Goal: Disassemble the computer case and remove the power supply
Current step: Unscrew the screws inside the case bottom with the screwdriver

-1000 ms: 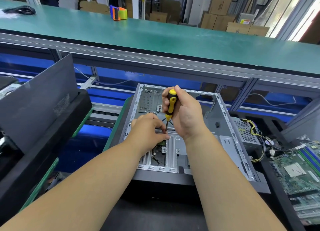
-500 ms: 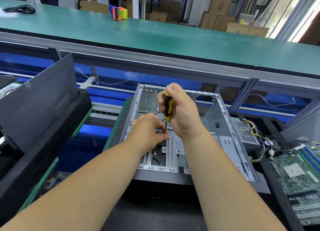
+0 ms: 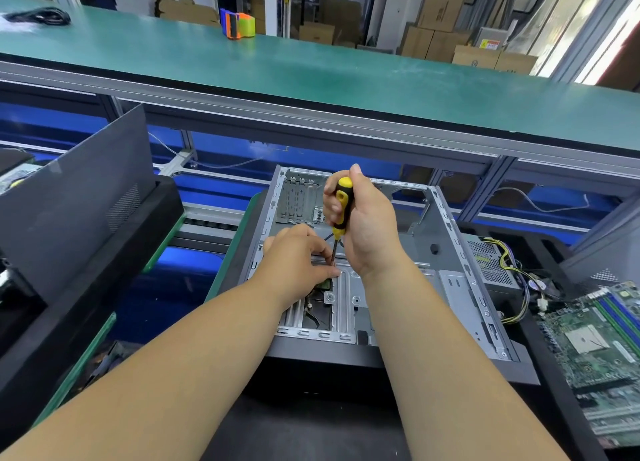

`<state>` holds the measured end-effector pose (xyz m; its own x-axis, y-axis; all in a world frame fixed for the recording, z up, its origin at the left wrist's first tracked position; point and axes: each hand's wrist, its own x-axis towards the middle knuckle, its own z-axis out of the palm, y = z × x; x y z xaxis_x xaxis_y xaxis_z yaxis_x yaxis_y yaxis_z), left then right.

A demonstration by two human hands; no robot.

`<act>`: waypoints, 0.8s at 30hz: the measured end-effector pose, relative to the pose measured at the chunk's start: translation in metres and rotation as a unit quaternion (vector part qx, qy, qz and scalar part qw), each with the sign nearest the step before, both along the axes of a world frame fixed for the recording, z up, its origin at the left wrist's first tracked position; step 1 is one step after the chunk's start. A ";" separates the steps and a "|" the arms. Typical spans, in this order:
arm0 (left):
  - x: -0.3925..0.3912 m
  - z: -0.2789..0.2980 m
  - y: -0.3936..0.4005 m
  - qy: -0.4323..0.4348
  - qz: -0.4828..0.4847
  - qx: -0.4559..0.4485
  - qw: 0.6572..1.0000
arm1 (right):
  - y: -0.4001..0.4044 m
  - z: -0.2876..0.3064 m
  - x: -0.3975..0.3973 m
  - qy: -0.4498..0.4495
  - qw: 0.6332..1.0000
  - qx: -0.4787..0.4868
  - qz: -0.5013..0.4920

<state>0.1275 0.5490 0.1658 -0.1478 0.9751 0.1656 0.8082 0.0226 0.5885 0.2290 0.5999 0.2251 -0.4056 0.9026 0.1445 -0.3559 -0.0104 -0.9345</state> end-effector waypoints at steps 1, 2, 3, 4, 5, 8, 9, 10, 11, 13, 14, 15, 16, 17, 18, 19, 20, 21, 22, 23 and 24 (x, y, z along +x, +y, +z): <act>0.000 0.000 0.000 0.001 0.000 0.001 1.000 | 0.000 0.000 -0.002 0.001 1.000 0.000 -0.002; 0.000 0.000 0.000 0.003 0.001 0.001 1.000 | 0.000 0.001 -0.004 0.003 1.000 -0.004 -0.003; 0.000 0.000 0.001 0.003 0.001 0.002 1.000 | -0.001 0.001 -0.005 0.007 1.000 -0.008 -0.002; 0.000 0.000 0.001 0.004 0.000 0.003 1.000 | -0.001 0.002 -0.006 0.014 1.000 -0.010 0.003; 0.000 0.000 0.001 0.006 0.000 0.003 1.000 | -0.002 0.002 -0.006 0.022 1.000 -0.008 0.010; -0.001 -0.001 0.000 0.002 -0.002 0.006 1.000 | -0.004 0.001 -0.003 0.016 1.000 0.021 0.015; -0.001 -0.001 -0.001 -0.001 -0.002 0.007 1.000 | -0.005 0.001 -0.001 0.001 0.999 0.031 0.010; -0.001 -0.001 -0.001 -0.002 -0.002 0.008 1.000 | -0.005 0.001 0.001 -0.012 0.999 0.038 0.007; 0.000 -0.001 -0.001 -0.004 -0.002 0.008 1.000 | -0.004 0.002 0.004 -0.021 0.999 0.040 0.005; 0.000 0.000 -0.001 -0.004 -0.001 0.006 1.000 | -0.004 0.004 0.008 -0.030 0.999 0.033 -0.004; 0.000 0.000 0.000 -0.005 0.000 0.004 1.000 | -0.004 0.005 0.010 -0.034 0.999 0.026 -0.010; 0.000 0.000 0.000 -0.005 0.000 0.003 1.000 | -0.004 0.006 0.011 -0.039 0.999 0.020 -0.015; 0.000 0.000 -0.001 -0.006 0.000 0.004 1.000 | -0.003 0.006 0.012 -0.043 0.999 0.013 -0.020; 0.000 0.000 0.000 -0.007 0.001 0.005 1.000 | -0.003 0.006 0.014 -0.045 0.999 0.007 -0.027; 0.000 0.000 -0.001 -0.007 0.001 0.006 1.000 | -0.003 0.005 0.014 -0.042 0.999 0.001 -0.032; 0.000 0.000 0.000 -0.007 0.001 0.006 1.000 | -0.003 0.005 0.015 -0.035 0.999 -0.004 -0.035; 0.000 0.000 0.000 -0.007 0.001 0.006 1.000 | -0.002 0.004 0.016 -0.027 0.999 -0.008 -0.036; 0.000 -0.001 0.000 -0.008 0.001 0.007 1.000 | -0.001 0.003 0.016 -0.019 0.999 -0.012 -0.035; 0.000 -0.001 0.000 -0.009 0.002 0.007 1.000 | 0.000 0.002 0.017 -0.013 0.999 -0.016 -0.033; 0.000 -0.001 0.000 -0.008 0.002 0.008 1.000 | 0.000 0.001 0.017 -0.005 0.999 -0.022 -0.031; 0.000 -0.001 0.000 -0.006 0.002 0.008 1.000 | 0.001 0.001 0.017 0.003 0.999 -0.028 -0.026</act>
<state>0.1279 0.5488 0.1648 -0.1542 0.9715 0.1802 0.8012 0.0162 0.5982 0.2462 0.6011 0.2258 -0.3569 0.9292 0.0960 -0.3628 -0.0432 -0.9309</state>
